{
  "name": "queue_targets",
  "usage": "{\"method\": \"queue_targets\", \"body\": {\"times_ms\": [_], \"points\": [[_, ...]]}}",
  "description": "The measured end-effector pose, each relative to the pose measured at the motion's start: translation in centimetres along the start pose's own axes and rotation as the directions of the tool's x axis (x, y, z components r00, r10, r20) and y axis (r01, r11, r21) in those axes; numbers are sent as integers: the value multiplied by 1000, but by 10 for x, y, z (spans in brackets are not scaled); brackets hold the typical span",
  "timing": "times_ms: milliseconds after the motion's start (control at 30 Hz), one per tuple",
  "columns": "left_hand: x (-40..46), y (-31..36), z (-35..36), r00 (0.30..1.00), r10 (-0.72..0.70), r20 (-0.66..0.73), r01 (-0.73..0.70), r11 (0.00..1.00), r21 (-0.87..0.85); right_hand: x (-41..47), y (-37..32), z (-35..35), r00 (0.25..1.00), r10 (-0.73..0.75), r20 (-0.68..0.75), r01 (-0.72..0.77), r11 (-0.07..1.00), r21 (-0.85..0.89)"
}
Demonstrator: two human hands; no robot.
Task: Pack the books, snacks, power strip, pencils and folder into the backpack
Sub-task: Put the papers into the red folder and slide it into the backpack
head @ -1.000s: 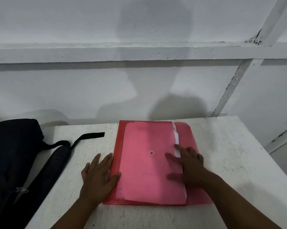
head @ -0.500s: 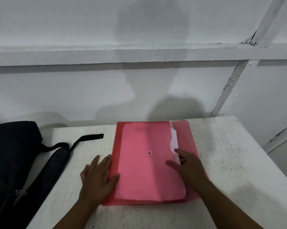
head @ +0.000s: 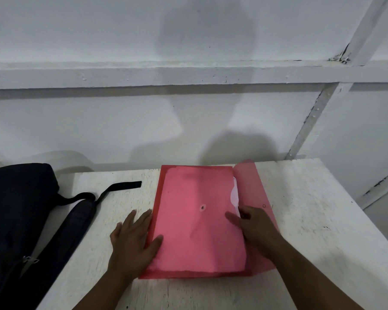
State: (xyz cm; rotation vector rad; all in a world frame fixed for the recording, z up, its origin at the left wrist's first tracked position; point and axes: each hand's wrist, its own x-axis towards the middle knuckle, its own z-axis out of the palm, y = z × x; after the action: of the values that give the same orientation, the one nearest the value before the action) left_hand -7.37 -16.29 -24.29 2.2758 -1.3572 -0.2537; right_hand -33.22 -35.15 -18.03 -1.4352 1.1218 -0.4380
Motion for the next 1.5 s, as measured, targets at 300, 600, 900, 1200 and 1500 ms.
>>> {"method": "queue_targets", "body": {"times_ms": [300,600,900,1200,1500], "points": [[0,0,0,1000,1,2,-1,1000,0,5,12,5,998,-24,-61,23,1000,-13],[1,-3,2,1000,2,12,-3,999,41,7,23,6,984,18,-179,-5,997,73],[0,-2,1,1000,1,13,-2,999,40,9,17,9,965,29,-260,-58,993,-107],[0,-6,6,1000,20,0,-20,999,39,-13,4,1,923,-214,-319,85,923,-375],[0,-9,8,991,22,-129,-45,982,-182,-42,-28,-13,818,-466,-336,164,750,-641]]}}
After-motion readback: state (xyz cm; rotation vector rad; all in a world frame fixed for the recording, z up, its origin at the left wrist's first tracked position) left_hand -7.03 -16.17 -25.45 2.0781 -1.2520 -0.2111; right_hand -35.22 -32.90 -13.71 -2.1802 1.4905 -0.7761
